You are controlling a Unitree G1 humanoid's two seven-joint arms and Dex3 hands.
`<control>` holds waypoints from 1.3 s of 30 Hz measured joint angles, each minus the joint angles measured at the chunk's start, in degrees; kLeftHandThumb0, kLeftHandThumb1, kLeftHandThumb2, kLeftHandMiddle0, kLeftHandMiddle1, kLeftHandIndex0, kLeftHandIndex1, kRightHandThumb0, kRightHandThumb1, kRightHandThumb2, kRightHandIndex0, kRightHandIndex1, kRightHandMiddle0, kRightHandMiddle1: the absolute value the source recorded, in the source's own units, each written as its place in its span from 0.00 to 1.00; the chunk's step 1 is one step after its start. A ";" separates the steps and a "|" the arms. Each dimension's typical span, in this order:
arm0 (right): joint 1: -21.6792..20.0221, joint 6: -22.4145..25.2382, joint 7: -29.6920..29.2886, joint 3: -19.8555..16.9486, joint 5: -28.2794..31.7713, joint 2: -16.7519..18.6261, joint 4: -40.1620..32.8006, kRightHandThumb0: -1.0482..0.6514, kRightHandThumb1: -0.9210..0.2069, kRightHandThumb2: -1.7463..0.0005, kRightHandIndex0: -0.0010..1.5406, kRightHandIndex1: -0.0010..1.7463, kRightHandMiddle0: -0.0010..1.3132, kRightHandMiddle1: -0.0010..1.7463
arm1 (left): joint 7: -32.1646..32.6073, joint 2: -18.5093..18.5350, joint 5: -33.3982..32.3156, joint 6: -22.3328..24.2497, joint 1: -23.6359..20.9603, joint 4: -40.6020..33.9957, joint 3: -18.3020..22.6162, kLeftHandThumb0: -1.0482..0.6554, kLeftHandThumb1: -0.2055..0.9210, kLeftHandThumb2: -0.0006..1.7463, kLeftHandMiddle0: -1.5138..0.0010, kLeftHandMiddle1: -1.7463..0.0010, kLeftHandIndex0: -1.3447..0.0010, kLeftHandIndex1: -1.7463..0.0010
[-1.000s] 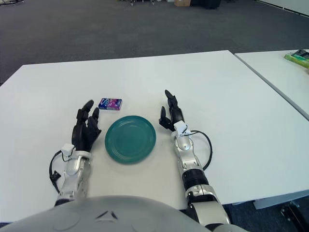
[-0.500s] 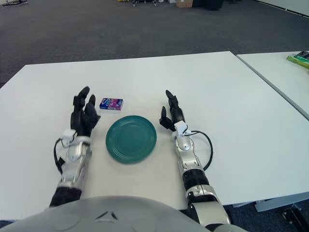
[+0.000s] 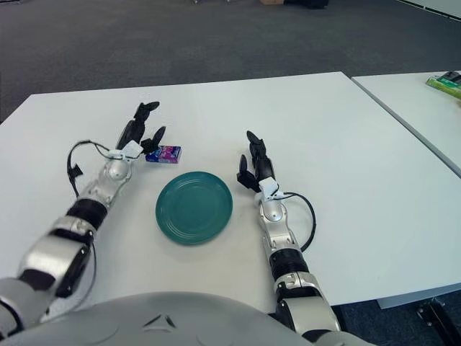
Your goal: Put the gum into the plate.
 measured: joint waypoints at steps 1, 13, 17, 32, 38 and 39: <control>-0.11 -0.08 -0.30 0.01 -0.03 0.01 0.37 0.20 0.00 0.47 0.10 0.00 0.00 0.21 | 0.68 0.69 2.39 0.11 -1.53 2.25 -1.85 0.00 1.00 0.29 0.84 1.00 0.92 0.47; -0.59 0.28 -2.26 0.16 -0.65 0.02 2.19 0.20 0.00 0.46 0.07 0.00 0.00 0.17 | 4.24 1.38 16.92 3.76 -12.67 19.59 -14.92 0.00 1.00 0.26 0.86 1.00 0.93 0.47; -0.68 0.30 -2.59 0.23 -0.70 0.01 2.24 0.20 0.00 0.46 0.07 0.00 0.00 0.17 | 1.42 0.89 18.34 4.66 -13.92 21.03 -16.98 0.00 1.00 0.25 0.86 1.00 0.88 0.45; -0.96 -0.66 -0.23 -0.61 1.15 0.23 3.14 0.21 0.00 0.46 0.05 0.00 0.00 0.20 | -12.73 0.24 20.98 6.72 -16.04 22.88 -21.86 0.08 1.00 0.08 0.82 0.99 0.81 0.42; -0.95 -0.85 1.02 -0.98 2.03 0.25 3.17 0.21 0.00 0.46 0.04 0.00 0.00 0.19 | -12.43 -0.37 21.24 8.05 -15.99 23.26 -22.81 0.15 0.97 0.04 0.77 0.98 0.80 0.33; -0.94 -0.86 1.23 -1.02 2.10 0.25 3.17 0.21 0.00 0.46 0.04 0.00 0.00 0.19 | -12.43 -0.52 21.23 8.30 -15.99 23.32 -22.94 0.16 0.97 0.04 0.76 0.98 0.80 0.32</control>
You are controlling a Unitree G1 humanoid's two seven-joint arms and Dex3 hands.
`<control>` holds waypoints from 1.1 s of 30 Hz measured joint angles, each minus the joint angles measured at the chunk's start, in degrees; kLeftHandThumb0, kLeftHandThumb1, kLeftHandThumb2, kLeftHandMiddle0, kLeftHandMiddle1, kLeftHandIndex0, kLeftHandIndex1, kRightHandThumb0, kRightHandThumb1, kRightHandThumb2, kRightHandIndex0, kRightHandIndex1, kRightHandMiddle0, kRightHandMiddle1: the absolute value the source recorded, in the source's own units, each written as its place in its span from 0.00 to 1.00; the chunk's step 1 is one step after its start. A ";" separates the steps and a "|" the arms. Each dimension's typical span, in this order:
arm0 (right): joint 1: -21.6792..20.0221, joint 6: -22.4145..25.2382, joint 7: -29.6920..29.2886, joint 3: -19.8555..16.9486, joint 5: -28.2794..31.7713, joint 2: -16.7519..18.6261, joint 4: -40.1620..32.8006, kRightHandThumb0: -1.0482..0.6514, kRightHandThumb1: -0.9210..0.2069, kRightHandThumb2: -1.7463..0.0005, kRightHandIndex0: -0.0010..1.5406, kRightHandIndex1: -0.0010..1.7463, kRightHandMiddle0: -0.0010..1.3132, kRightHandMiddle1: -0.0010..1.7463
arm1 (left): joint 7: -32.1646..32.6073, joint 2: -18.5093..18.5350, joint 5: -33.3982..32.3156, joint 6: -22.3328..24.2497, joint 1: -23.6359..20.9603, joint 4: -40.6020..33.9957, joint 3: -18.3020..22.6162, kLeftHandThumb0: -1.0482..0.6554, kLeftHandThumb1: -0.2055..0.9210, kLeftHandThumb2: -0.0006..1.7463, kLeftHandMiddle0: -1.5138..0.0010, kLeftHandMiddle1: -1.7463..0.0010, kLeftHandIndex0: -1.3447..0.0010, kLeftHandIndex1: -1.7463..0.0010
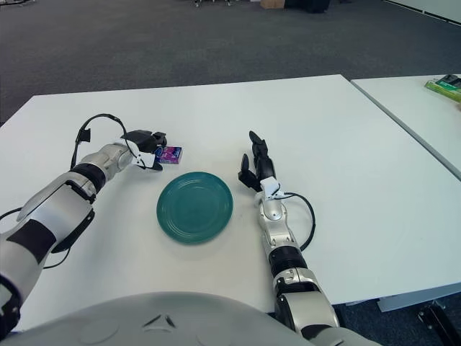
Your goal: Put the gum into the plate.
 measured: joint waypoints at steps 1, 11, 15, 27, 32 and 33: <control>0.01 0.00 0.19 -0.02 0.06 0.01 0.00 0.21 0.00 0.46 0.04 0.00 0.00 0.19 | 0.00 -0.09 0.00 0.22 0.00 0.05 -0.08 0.16 0.97 0.04 0.76 0.98 0.80 0.31; 0.09 -0.01 1.25 -0.28 0.52 0.03 0.00 0.22 0.00 0.45 0.03 0.00 0.00 0.19 | -1.59 -0.94 -0.92 2.01 -0.02 -0.05 0.27 0.32 0.71 0.43 0.81 0.06 0.67 0.05; 0.10 0.00 1.63 -0.37 0.62 0.08 0.00 0.22 0.00 0.45 0.03 0.00 0.00 0.19 | -1.86 -1.17 -1.86 2.67 0.13 -0.08 0.80 0.47 0.53 0.65 0.68 0.05 0.63 0.01; 0.25 0.00 2.82 -1.14 1.04 0.28 -0.14 0.23 0.00 0.45 0.04 0.00 0.00 0.19 | 7.93 -2.08 -3.36 3.05 3.30 -0.34 3.05 0.61 0.32 0.84 0.50 0.07 0.60 0.00; 0.27 0.00 2.98 -1.30 1.07 0.30 -0.15 0.23 0.00 0.45 0.04 0.00 0.00 0.20 | 10.51 -2.25 -4.51 2.75 3.80 -0.43 4.14 0.61 0.31 0.85 0.50 0.05 0.61 0.00; 0.28 0.00 2.98 -1.32 1.06 0.30 -0.15 0.23 0.00 0.45 0.04 0.00 0.00 0.20 | 10.79 -2.24 -4.67 2.62 3.80 -0.45 4.34 0.61 0.31 0.85 0.50 0.05 0.61 0.00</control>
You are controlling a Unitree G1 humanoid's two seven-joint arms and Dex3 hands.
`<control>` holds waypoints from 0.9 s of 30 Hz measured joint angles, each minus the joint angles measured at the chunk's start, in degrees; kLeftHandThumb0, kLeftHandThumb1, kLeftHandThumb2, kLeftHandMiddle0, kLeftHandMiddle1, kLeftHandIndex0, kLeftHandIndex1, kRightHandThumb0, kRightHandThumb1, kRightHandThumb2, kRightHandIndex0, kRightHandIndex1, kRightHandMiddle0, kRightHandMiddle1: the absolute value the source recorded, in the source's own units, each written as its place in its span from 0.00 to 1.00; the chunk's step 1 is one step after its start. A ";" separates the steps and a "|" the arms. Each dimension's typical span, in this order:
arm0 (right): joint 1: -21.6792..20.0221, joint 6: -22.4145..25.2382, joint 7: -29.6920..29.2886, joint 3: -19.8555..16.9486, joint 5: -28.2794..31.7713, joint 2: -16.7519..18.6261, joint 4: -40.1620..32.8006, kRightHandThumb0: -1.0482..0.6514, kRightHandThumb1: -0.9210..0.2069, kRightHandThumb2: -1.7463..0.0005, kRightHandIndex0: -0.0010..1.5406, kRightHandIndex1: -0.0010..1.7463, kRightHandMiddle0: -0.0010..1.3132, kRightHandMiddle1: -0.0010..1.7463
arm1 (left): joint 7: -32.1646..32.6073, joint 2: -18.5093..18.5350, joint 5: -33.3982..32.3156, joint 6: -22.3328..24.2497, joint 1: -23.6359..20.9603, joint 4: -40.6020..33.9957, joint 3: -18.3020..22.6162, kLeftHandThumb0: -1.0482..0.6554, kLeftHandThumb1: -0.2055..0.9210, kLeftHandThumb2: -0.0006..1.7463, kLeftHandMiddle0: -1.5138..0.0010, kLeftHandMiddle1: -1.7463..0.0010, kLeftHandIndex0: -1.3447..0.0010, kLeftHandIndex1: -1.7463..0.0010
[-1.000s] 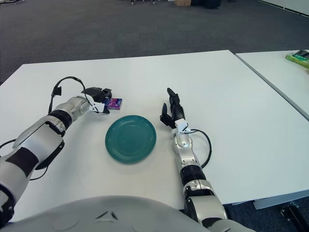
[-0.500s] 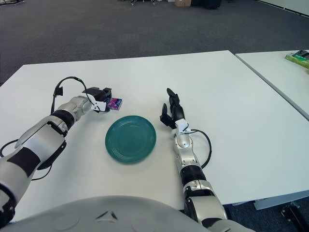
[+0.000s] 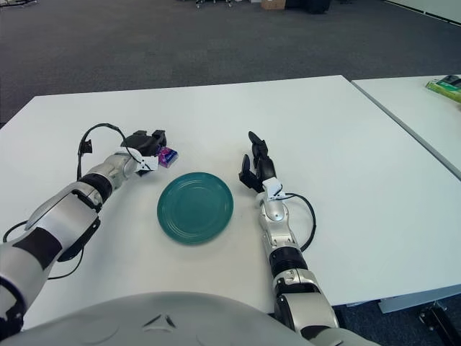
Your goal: Put the gum into the plate.
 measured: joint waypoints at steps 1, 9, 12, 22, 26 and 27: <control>0.00 0.00 -0.01 -0.01 -0.01 0.00 0.00 0.23 0.00 0.45 0.04 0.00 0.00 0.20 | 0.24 0.01 -0.10 -0.15 0.00 0.00 0.16 0.61 0.31 0.85 0.50 0.05 0.61 0.00; 0.00 0.03 -0.53 0.07 -0.23 -0.02 -0.27 0.24 0.00 0.45 0.05 0.01 0.00 0.21 | 1.86 0.58 -2.04 -2.24 0.00 0.01 2.65 0.61 0.30 0.86 0.49 0.04 0.61 0.00; 0.02 0.12 -1.01 0.13 -0.59 -0.02 -0.37 0.24 0.00 0.45 0.05 0.01 0.00 0.21 | 3.26 1.43 -2.50 -3.66 -0.02 -0.30 3.48 0.61 0.29 0.87 0.49 0.04 0.60 0.00; 0.14 0.58 -3.25 0.21 -1.41 -0.12 -0.41 0.21 0.00 0.46 0.08 0.01 0.00 0.25 | 14.72 4.81 -0.49 -6.37 -0.71 -5.08 3.02 0.61 0.24 0.89 0.46 0.07 0.56 0.00; 0.15 1.09 -3.48 0.23 -1.40 -0.09 -0.41 0.20 0.00 0.47 0.09 0.01 0.00 0.26 | 17.77 5.50 1.84 -6.50 -1.43 -7.78 1.57 0.61 0.24 0.89 0.45 0.08 0.55 0.00; 0.15 1.17 -3.53 0.24 -1.41 -0.09 -0.41 0.20 0.00 0.47 0.09 0.01 0.00 0.27 | 18.50 5.52 2.36 -6.59 -1.55 -8.45 1.23 0.61 0.24 0.90 0.45 0.08 0.55 0.00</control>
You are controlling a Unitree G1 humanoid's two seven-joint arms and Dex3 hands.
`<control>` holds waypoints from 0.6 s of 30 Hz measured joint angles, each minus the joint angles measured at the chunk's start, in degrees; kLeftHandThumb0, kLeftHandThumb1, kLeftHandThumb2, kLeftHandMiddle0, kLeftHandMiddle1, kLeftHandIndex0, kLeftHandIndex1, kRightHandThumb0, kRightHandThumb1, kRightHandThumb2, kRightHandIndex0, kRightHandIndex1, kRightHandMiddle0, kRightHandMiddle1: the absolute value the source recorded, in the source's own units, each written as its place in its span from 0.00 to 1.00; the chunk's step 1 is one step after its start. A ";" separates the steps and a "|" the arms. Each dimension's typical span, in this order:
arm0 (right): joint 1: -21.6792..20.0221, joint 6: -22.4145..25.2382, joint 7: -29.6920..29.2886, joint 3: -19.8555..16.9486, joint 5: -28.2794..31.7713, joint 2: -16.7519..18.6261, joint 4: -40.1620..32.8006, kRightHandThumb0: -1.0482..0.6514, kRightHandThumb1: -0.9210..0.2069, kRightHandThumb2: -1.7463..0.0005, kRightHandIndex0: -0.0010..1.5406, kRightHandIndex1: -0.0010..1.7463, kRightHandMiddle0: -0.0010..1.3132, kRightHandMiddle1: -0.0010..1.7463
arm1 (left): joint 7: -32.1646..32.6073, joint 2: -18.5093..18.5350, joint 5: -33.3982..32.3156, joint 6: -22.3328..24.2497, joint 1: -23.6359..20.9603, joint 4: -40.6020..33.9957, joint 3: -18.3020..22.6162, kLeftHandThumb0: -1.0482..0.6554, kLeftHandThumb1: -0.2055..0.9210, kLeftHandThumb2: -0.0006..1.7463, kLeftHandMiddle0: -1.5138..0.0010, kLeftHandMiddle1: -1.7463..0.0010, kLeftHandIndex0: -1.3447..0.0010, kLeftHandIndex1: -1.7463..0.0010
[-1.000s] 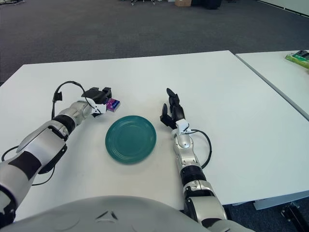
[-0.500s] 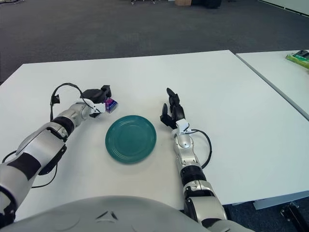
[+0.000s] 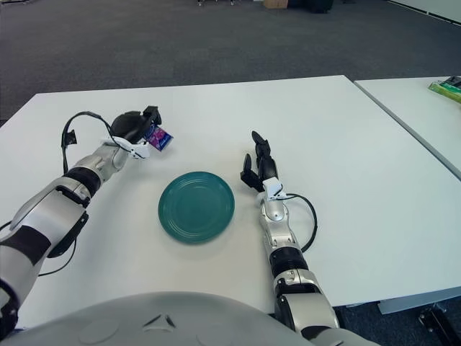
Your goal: Put the gum into the plate.
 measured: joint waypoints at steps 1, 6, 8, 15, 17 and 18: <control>0.00 0.04 -0.11 0.03 0.00 0.00 0.00 0.21 0.00 0.47 0.10 0.01 0.00 0.27 | 0.51 0.05 0.52 0.02 0.03 -1.20 -0.50 0.61 0.24 0.90 0.45 0.08 0.55 0.00; -0.04 0.24 -0.55 0.17 -0.04 0.02 0.00 0.20 0.00 0.47 0.11 0.01 0.00 0.27 | 1.63 -0.05 3.00 0.21 1.18 -8.16 -2.22 0.61 0.22 0.90 0.43 0.09 0.55 0.00; -0.06 0.29 -0.69 0.30 -0.05 0.09 0.00 0.20 0.00 0.47 0.11 0.01 0.00 0.27 | 1.79 -0.17 3.94 0.22 1.80 -10.62 -2.89 0.61 0.22 0.91 0.43 0.09 0.55 0.00; -0.11 0.43 -1.66 0.80 -0.22 0.20 -0.08 0.19 0.00 0.47 0.12 0.01 0.00 0.27 | 2.09 -0.26 6.18 0.15 3.99 -16.03 -4.35 0.61 0.18 0.94 0.42 0.07 0.53 0.00; -0.11 0.47 -1.74 0.84 -0.23 0.19 -0.09 0.19 0.00 0.47 0.12 0.01 0.00 0.27 | 2.65 0.08 7.38 0.17 5.03 -17.80 -5.00 0.61 0.16 0.96 0.42 0.05 0.52 0.00; -0.11 0.50 -1.81 0.85 -0.23 0.19 -0.09 0.19 0.00 0.47 0.11 0.01 0.00 0.27 | 3.02 0.33 8.11 0.18 5.73 -18.85 -5.47 0.61 0.16 0.96 0.42 0.04 0.52 0.00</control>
